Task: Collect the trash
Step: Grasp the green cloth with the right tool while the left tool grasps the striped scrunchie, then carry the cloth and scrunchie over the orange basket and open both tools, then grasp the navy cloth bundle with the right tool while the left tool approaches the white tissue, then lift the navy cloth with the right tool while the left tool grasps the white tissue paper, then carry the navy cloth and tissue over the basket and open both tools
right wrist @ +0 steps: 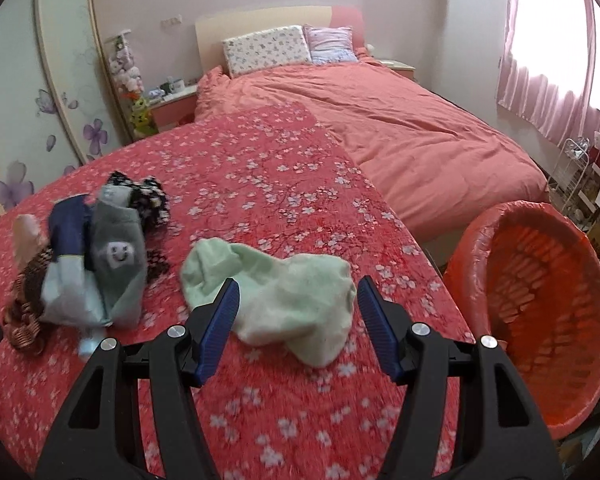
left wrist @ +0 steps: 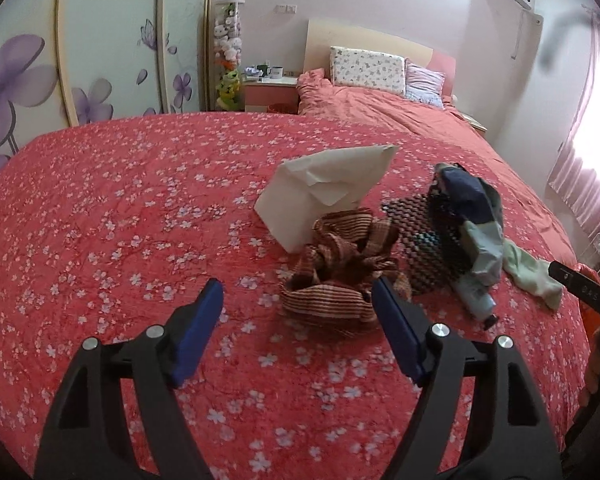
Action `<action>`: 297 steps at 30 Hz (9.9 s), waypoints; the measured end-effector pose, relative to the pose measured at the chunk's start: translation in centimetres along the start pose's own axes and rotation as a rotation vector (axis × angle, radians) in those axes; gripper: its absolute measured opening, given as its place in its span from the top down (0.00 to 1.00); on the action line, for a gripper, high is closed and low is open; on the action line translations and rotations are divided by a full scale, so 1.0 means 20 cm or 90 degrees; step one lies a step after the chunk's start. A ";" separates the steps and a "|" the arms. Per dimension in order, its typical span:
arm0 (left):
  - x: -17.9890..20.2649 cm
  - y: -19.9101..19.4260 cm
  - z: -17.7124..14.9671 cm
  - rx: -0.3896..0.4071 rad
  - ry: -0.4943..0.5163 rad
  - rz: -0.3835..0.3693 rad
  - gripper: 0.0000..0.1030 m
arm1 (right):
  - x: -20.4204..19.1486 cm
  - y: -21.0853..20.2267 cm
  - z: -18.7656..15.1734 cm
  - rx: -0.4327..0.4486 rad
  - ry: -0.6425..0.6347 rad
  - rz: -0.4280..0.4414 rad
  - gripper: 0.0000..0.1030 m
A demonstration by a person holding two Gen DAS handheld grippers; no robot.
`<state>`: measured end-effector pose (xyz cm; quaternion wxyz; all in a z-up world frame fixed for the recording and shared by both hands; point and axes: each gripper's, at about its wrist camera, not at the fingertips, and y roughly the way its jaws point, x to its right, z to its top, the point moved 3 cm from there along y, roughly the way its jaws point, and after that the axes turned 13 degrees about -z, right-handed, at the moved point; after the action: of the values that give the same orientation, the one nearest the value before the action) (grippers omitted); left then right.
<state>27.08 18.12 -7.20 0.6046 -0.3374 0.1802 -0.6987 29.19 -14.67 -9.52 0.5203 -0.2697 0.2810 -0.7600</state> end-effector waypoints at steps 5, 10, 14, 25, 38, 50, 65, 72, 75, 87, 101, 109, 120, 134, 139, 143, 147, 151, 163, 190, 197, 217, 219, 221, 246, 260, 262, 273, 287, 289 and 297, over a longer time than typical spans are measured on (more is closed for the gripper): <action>-0.02 0.05 0.00 -0.010 -0.010 -0.006 0.27 | -0.02 0.07 -0.02 -0.032 -0.008 -0.011 0.49; -0.04 0.11 0.02 -0.018 -0.017 -0.017 0.27 | -0.03 0.07 -0.05 -0.035 -0.025 -0.011 0.69; -0.05 0.16 0.02 -0.034 -0.025 -0.025 0.29 | -0.02 0.05 -0.06 -0.033 -0.027 -0.005 0.82; -0.07 0.26 0.04 -0.060 -0.066 -0.072 0.62 | -0.03 0.05 -0.07 -0.034 -0.034 0.004 0.85; 0.00 0.06 0.04 -0.013 -0.040 -0.098 0.80 | 0.03 -0.12 -0.06 0.011 -0.018 0.055 0.91; 0.12 -0.22 0.09 0.044 -0.006 -0.098 0.81 | 0.13 -0.34 -0.04 0.072 0.008 0.085 0.91; 0.40 -0.41 0.13 0.071 0.037 -0.139 0.81 | 0.33 -0.51 -0.05 0.124 0.049 0.093 0.91; 0.61 -0.41 0.11 0.067 0.066 -0.179 0.81 | 0.45 -0.56 -0.06 0.145 0.072 0.086 0.91; 0.71 -0.40 0.11 0.062 0.080 -0.197 0.81 | 0.52 -0.57 -0.07 0.161 0.085 0.068 0.91; 1.19 -0.32 0.02 0.030 0.134 -0.291 0.81 | 0.82 -0.57 -0.09 0.187 0.145 0.015 0.91; 1.71 -0.12 -0.14 -0.028 0.205 -0.374 0.81 | 1.10 -0.48 -0.11 0.194 0.220 -0.039 0.91; 1.94 0.03 -0.21 -0.061 0.232 -0.414 0.81 | 1.21 -0.40 -0.12 0.187 0.252 -0.051 0.91; 2.11 0.25 -0.28 -0.109 0.248 -0.431 0.81 | 1.32 -0.29 -0.14 0.169 0.277 -0.054 0.91; 2.06 0.44 -0.33 -0.152 0.238 -0.379 0.54 | 1.33 -0.18 -0.18 0.112 0.291 -0.045 0.62; 1.95 0.41 -0.31 -0.133 0.250 -0.340 0.49 | 1.31 -0.20 -0.18 0.101 0.281 -0.059 0.62; 1.84 0.36 -0.30 -0.115 0.259 -0.306 0.43 | 1.27 -0.21 -0.17 0.101 0.261 -0.068 0.62; 1.73 0.32 -0.27 -0.106 0.248 -0.284 0.43 | 1.22 -0.23 -0.15 0.099 0.244 -0.068 0.62; 1.61 0.27 -0.24 -0.093 0.236 -0.264 0.42 | 1.14 -0.26 -0.14 0.102 0.223 -0.061 0.62; 1.10 0.11 -0.12 -0.044 0.168 -0.187 0.38 | 0.80 -0.32 -0.11 0.100 0.135 -0.014 0.62; -0.19 -0.08 -0.01 0.010 -0.036 0.018 0.33 | -0.38 -0.33 -0.05 0.030 -0.059 0.223 0.57; -0.28 -0.04 0.00 0.008 -0.055 0.018 0.33 | -0.55 -0.26 -0.01 0.017 -0.079 0.222 0.57; -0.20 0.09 0.07 -0.014 -0.048 0.005 0.29 | -0.56 -0.28 -0.06 0.034 -0.115 0.218 0.73; -0.16 0.12 0.09 -0.017 -0.045 0.000 0.28 | -0.53 -0.30 -0.06 0.037 -0.104 0.221 0.75; -0.14 0.14 0.10 -0.016 -0.040 -0.002 0.24 | -0.47 -0.32 -0.05 0.048 -0.091 0.220 0.75; -0.05 0.51 0.29 -0.062 -0.007 0.042 0.62 | -0.07 -0.21 -0.07 0.023 -0.009 0.167 0.75; 0.03 0.20 0.28 -0.023 0.005 -0.007 0.65 | 0.08 -0.35 -0.07 0.058 0.030 0.165 0.75; 0.10 0.14 0.27 -0.021 0.014 -0.021 0.65 | 0.11 -0.37 -0.07 0.067 0.039 0.165 0.75; 0.50 -0.06 0.20 -0.022 0.062 -0.117 0.65 | 0.34 -0.49 -0.08 0.119 0.101 0.131 0.75; 0.99 -0.08 0.08 -0.052 0.124 -0.222 0.65 | 0.67 -0.51 -0.13 0.160 0.175 0.059 0.75; 1.07 -0.07 0.05 -0.057 0.134 -0.236 0.65 | 0.71 -0.51 -0.14 0.163 0.185 0.047 0.75; 1.36 -0.02 -0.05 -0.082 0.164 -0.294 0.65 | 0.89 -0.49 -0.16 0.179 0.213 -0.003 0.75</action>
<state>25.02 -8.15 -0.74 0.3787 -0.3153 0.2183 -0.8423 15.10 -28.08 -2.70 0.4968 -0.0652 0.2543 -0.8272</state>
